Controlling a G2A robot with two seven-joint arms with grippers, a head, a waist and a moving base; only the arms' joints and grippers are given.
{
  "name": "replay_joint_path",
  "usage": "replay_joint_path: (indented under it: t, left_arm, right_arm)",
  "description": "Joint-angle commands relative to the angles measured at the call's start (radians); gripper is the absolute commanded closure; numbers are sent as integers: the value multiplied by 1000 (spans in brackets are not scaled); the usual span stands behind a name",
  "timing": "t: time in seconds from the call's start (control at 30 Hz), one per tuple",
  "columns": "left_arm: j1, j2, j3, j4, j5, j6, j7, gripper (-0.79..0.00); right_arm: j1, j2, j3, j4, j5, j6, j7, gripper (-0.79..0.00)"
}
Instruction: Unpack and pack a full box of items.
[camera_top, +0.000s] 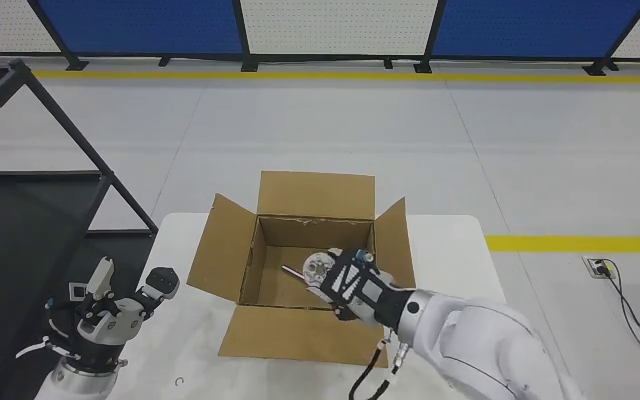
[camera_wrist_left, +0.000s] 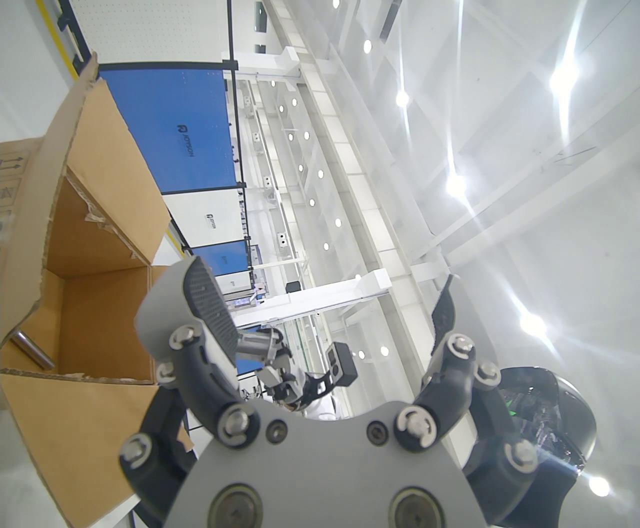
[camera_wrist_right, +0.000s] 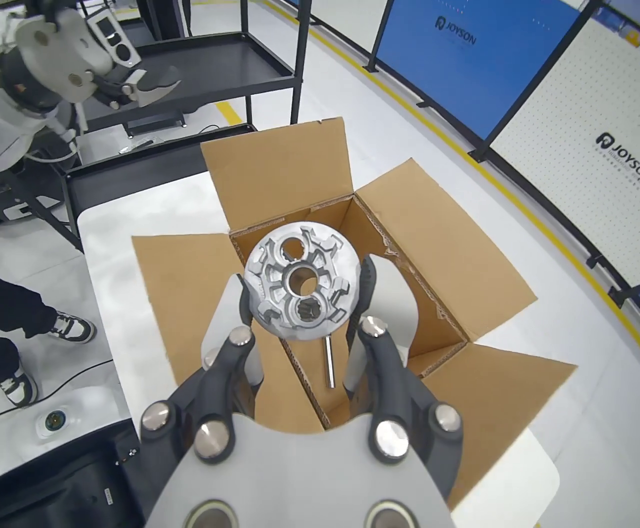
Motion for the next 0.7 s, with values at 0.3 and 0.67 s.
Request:
replay_joint_path:
  t: [0.3, 0.67]
  left_arm:
    - [0, 0, 0, 0, 0, 0, 0, -785]
    - [0, 0, 0, 0, 0, 0, 0, -785]
  right_arm:
    - [334, -120, -249, 443, 44, 237, -6, 0]
    - [408, -209, -350, 725, 111, 376, -51, 0]
